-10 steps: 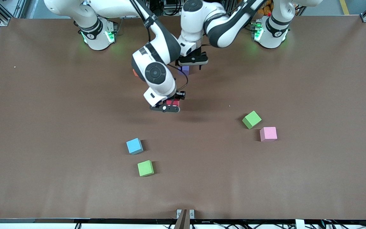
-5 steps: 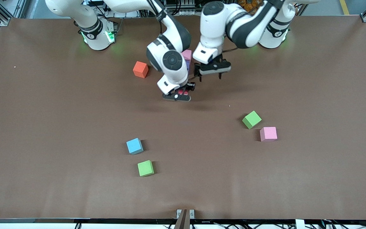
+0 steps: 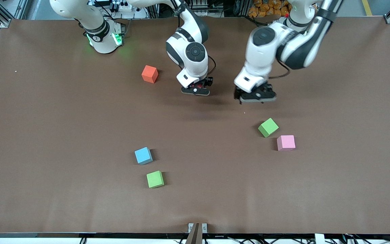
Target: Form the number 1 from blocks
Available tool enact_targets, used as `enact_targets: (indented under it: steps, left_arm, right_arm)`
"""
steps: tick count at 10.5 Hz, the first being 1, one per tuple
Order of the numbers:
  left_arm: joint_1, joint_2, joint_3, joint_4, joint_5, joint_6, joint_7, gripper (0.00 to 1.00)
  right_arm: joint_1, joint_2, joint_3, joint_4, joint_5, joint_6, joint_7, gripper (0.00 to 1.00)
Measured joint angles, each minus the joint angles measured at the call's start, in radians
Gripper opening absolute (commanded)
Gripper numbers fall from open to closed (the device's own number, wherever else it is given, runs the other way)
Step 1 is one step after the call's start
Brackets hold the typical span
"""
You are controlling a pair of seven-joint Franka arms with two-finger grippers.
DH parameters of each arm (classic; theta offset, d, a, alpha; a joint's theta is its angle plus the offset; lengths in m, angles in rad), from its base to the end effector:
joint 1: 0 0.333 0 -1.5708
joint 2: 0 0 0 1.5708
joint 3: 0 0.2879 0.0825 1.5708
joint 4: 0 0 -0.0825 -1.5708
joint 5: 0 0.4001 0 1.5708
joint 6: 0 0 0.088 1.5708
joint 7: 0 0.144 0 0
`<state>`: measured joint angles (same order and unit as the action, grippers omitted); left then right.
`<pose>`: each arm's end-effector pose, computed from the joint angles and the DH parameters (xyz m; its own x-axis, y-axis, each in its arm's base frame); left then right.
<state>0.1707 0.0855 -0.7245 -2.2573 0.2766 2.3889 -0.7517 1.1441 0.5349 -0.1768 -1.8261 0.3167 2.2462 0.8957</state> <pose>0.4695 -0.2827 0.2653 0.9899 0.0013 0.1416 0.0107 -0.9978 -0.0660 0.3436 0.5305 0.1647 0.9775 -0.1182 -0.1749 -0.1195 -0.9928 0.0031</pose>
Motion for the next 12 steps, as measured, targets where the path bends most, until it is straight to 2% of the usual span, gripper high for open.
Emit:
enact_targets:
  steps: [3,7,9,12]
  left_arm:
    - [0.011,0.060,0.105,0.056,-0.011,0.002,0.116,1.00]
    - [0.001,0.165,0.114,0.095,-0.011,0.002,0.129,1.00]
    - [0.012,0.214,0.139,0.107,-0.020,0.002,0.125,1.00]
    - [0.041,0.252,0.172,0.151,-0.166,0.002,0.094,1.00]
  right_arm:
    - [0.017,-0.003,0.000,-0.042,0.000,0.033,0.000,0.00]
    - [0.030,-0.008,0.000,-0.087,0.000,0.087,0.000,0.00]
    - [0.041,-0.011,0.000,-0.100,0.000,0.096,0.000,0.00]
    - [0.052,-0.032,0.000,-0.144,0.000,0.130,0.000,0.00]
